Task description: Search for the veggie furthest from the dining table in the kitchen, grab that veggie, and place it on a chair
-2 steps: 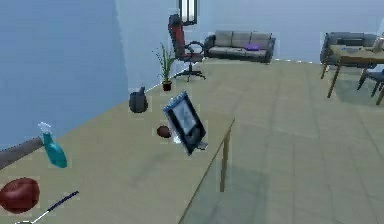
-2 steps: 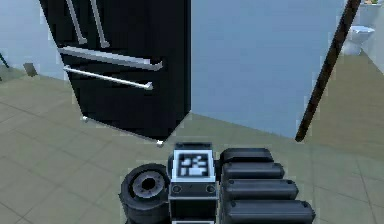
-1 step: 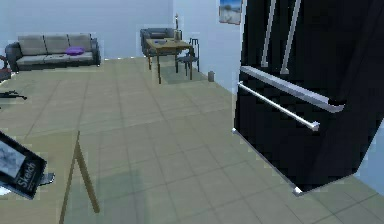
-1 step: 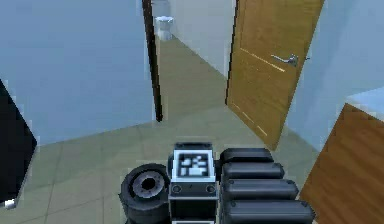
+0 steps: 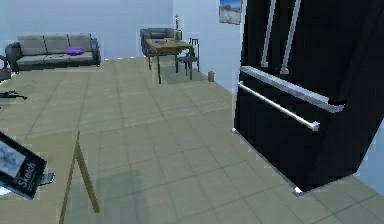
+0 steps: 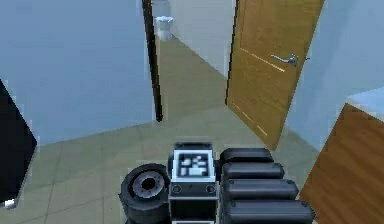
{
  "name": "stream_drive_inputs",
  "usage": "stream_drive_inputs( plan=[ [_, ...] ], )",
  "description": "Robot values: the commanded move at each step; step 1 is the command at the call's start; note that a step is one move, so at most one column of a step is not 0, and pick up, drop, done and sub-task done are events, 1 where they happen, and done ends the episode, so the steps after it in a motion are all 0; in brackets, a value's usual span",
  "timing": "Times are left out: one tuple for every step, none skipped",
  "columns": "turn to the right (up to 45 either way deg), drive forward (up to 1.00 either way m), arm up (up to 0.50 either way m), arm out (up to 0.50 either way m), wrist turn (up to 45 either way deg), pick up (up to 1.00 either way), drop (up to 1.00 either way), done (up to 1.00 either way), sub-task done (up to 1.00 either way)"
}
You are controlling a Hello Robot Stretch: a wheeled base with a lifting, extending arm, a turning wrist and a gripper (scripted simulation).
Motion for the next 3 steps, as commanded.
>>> stream_drive_inputs(
  plan=[
    [-45.0,0.0,0.0,0.0,0.0,0.0,0.0,0.0,0.0],
    [-6.0,0.0,0.0,0.0,0.0,0.0,0.0,0.0,0.0],
    [45.0,0.0,0.0,0.0,0.0,0.0,0.0,0.0,0.0]
  ],
)
